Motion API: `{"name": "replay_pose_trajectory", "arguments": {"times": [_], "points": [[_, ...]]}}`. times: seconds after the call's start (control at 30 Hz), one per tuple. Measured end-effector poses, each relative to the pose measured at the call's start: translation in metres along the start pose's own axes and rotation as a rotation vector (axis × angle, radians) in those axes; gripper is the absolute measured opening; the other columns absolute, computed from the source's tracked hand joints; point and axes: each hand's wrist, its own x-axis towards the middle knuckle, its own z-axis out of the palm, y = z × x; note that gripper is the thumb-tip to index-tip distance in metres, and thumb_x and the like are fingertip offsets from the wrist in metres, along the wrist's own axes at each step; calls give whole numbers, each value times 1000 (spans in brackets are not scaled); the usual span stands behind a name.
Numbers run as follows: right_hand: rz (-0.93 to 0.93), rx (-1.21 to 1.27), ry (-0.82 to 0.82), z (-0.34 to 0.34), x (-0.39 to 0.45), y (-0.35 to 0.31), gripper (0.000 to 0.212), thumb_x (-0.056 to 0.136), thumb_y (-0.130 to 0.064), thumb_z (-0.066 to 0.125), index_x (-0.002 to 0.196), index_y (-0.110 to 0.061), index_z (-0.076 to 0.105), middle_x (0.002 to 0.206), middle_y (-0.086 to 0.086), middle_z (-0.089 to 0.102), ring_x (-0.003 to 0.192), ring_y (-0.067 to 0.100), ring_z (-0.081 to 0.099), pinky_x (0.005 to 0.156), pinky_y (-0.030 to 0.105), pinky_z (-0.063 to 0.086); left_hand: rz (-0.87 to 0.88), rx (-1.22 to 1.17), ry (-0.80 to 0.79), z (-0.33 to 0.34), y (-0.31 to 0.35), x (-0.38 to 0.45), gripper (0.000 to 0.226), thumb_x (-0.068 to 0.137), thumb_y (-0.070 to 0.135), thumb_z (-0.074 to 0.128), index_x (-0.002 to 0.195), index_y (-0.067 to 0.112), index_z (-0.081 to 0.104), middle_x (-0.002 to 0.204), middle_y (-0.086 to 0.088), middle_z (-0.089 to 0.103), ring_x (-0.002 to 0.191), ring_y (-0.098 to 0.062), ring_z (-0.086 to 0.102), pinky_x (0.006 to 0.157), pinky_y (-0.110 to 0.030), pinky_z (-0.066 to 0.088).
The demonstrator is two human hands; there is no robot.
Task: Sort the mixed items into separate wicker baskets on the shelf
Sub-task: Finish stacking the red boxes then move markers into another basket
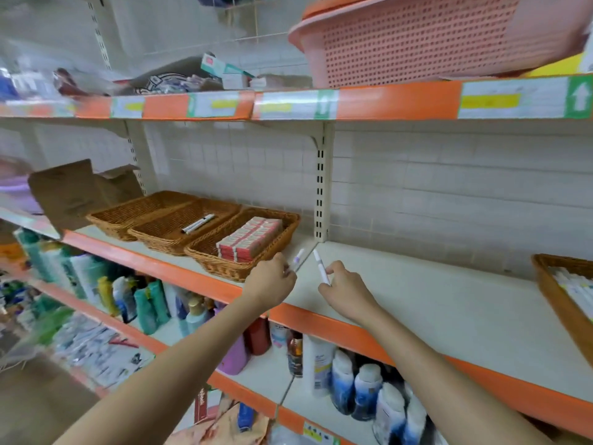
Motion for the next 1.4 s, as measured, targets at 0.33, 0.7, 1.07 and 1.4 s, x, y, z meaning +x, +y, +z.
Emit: {"name": "replay_pose_trajectory", "arguments": {"times": [0.33, 0.7, 1.07, 1.4], "points": [[-126, -29, -1, 34, 78, -59, 27, 91, -24, 52, 117, -16, 49, 95, 7, 57, 85, 27, 56, 62, 30, 39, -43, -9, 102, -29, -62, 52, 20, 94, 28, 47, 104, 12, 52, 96, -9, 66, 89, -30, 60, 66, -32, 40], [-239, -87, -59, 74, 184, -115, 36, 91, -24, 51, 127, -23, 47, 105, -1, 57, 96, 23, 57, 70, 33, 47, -144, 17, 139, -69, -133, 129, 17, 93, 30, 47, 100, 16, 50, 83, -2, 58, 75, -21, 57, 57, -30, 37], [-170, -66, -37, 165, 248, -200, 28, 91, -21, 55, 119, -17, 53, 88, 0, 59, 75, 17, 56, 57, 28, 39, -140, 82, 79, -121, -263, 190, 19, 92, 27, 50, 106, 14, 54, 81, -3, 58, 72, -25, 55, 52, -29, 34], [-106, -173, -63, 212, 279, -247, 28, 90, -17, 55, 116, -10, 60, 86, 6, 62, 74, 23, 62, 58, 30, 49, -69, -9, -105, -137, -334, 241, 17, 90, 22, 60, 101, 10, 58, 79, -4, 59, 67, -19, 53, 54, -26, 39]]}}
